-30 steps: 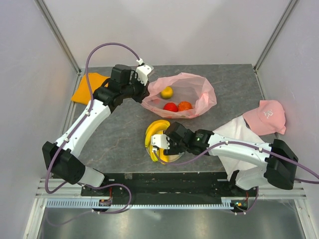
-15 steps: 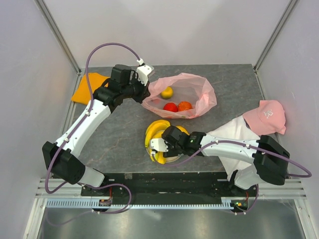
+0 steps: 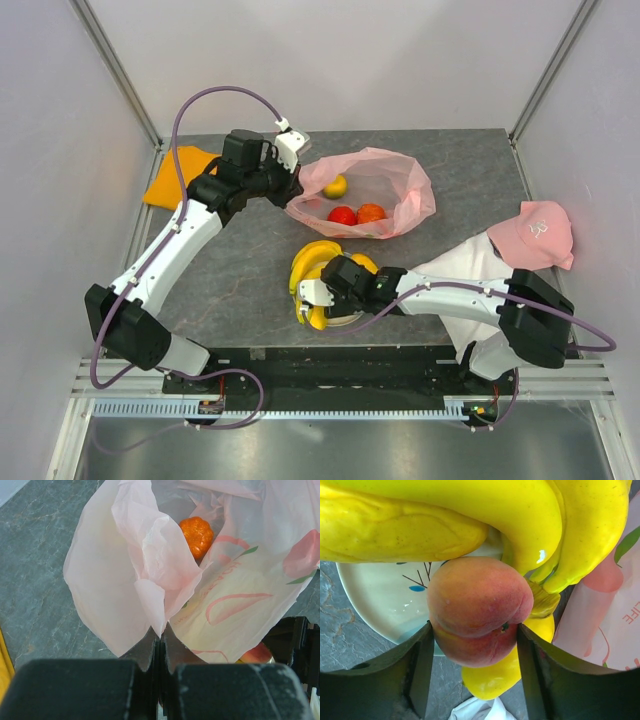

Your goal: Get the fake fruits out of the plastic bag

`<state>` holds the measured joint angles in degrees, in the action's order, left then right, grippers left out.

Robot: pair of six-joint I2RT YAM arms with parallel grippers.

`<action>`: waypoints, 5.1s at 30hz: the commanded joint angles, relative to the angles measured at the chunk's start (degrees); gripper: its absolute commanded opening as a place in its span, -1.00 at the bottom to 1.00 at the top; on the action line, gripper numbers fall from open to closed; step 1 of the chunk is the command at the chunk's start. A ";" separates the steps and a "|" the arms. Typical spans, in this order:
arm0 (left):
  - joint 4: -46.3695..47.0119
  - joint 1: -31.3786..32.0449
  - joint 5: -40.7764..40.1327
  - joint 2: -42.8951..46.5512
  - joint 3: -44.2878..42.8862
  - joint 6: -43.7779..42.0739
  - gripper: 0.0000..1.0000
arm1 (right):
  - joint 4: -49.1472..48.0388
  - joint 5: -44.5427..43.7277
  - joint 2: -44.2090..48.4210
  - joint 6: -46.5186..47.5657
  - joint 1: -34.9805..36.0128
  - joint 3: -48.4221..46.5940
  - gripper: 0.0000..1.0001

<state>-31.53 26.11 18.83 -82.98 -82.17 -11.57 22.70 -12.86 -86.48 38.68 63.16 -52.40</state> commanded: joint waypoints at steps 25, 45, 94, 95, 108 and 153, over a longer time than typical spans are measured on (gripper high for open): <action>0.07 -0.18 4.99 -0.87 -1.68 4.10 -0.97 | 20.20 17.25 3.96 -6.85 -22.19 -33.55 0.79; -3.71 0.00 -2.55 1.41 7.54 4.98 -0.97 | 8.07 7.50 -27.96 -21.26 -31.16 -45.07 0.22; -1.17 -0.27 -8.28 -4.73 5.53 4.72 -0.97 | 21.51 27.54 -27.45 -26.64 -34.32 -52.80 -0.28; -0.99 -0.27 -8.02 -4.73 5.44 4.80 -0.97 | 21.34 28.24 -25.69 -26.63 -34.94 -52.28 -0.28; 0.15 -0.27 -6.79 -3.86 3.25 4.28 -0.97 | 22.04 42.48 0.41 -25.50 -31.09 -37.26 -0.27; 0.86 -0.36 -4.07 -1.48 4.74 2.52 -0.97 | 13.86 29.74 -12.22 -15.38 -14.55 -21.51 -0.12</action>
<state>-32.62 26.04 13.13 -84.09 -75.55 -8.43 38.44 17.61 -98.43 22.98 48.27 -73.87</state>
